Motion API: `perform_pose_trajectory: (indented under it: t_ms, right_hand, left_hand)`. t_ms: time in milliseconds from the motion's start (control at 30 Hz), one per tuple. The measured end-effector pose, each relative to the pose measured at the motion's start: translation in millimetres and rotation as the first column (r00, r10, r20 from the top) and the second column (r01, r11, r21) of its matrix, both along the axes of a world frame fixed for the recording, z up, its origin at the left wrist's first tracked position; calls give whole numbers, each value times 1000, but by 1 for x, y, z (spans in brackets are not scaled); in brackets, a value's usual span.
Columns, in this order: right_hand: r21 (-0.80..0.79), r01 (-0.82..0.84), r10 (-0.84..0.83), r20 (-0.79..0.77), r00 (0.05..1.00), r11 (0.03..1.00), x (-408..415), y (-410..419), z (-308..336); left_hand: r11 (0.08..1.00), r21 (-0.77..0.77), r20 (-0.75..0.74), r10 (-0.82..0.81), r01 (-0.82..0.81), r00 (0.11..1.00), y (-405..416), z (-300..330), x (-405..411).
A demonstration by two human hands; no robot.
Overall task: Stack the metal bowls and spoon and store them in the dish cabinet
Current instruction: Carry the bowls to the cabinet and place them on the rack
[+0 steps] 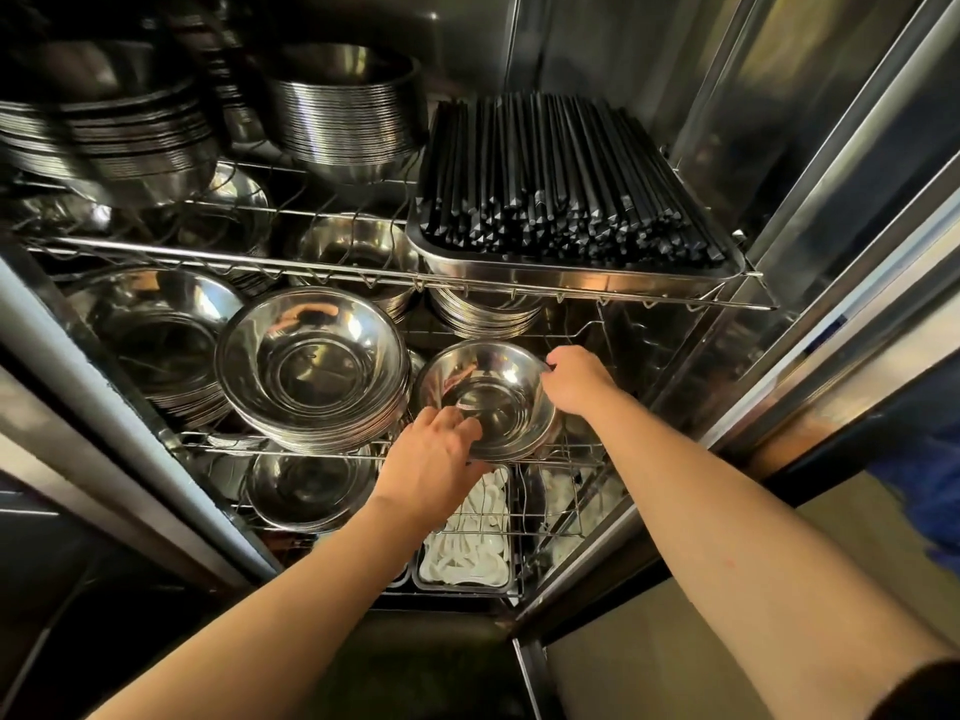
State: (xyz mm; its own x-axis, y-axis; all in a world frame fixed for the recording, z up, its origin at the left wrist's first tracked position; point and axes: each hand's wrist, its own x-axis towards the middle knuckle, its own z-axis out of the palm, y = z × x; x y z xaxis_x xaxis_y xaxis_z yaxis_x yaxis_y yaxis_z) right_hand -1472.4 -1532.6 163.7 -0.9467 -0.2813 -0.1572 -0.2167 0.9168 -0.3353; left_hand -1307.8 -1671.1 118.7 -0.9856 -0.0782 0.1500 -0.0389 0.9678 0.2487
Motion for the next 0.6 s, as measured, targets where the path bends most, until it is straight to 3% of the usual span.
perform_pose_trajectory:
  t_ms: [300,467,533,600]
  right_hand:
    - [-6,103,-103,-8,995,995,5,3,-15]
    - [-148,179,-169,79,982,973,12,7,-20]
    - [-318,283,-233,184,955,905,16,10,-22]
    - [-458,440,-285,368,885,773,24,14,-26]
  left_hand:
    - [995,83,7,47,-48,999,-15,-2,5]
    - [990,117,-22,81,-78,996,-18,1,8]
    - [984,143,-33,111,-106,993,-17,1,11]
    - [956,244,-28,178,-166,984,-14,-2,15]
